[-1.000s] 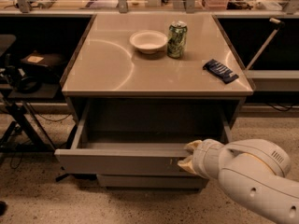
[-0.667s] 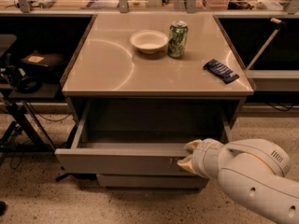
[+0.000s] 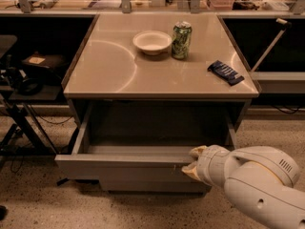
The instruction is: Open top drawer
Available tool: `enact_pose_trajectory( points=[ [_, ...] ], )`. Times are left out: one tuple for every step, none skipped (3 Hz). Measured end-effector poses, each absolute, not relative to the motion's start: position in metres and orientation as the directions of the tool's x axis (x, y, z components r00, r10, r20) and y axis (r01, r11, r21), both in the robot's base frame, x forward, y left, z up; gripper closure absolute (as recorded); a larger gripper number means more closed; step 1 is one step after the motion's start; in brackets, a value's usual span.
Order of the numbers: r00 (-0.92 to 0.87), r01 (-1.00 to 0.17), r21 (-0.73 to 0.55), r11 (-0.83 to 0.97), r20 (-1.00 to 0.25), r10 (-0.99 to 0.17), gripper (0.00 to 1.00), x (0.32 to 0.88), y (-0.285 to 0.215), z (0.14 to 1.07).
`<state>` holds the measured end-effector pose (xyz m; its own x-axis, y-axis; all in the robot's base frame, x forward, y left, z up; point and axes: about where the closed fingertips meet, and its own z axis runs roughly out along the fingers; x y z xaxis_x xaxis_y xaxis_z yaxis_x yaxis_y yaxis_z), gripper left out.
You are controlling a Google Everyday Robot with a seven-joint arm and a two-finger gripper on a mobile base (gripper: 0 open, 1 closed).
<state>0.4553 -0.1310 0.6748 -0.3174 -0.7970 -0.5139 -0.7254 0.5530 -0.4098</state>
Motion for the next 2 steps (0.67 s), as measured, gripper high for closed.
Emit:
enact_pose_trajectory(
  points=[
    [-0.325, -0.721, -0.408, 0.56, -0.513, -0.794, 1.0, 0.4455, -0.1332, 0.674],
    [-0.325, -0.721, -0.408, 0.56, -0.513, -0.794, 1.0, 0.4453, -0.1326, 0.6748]
  ],
)
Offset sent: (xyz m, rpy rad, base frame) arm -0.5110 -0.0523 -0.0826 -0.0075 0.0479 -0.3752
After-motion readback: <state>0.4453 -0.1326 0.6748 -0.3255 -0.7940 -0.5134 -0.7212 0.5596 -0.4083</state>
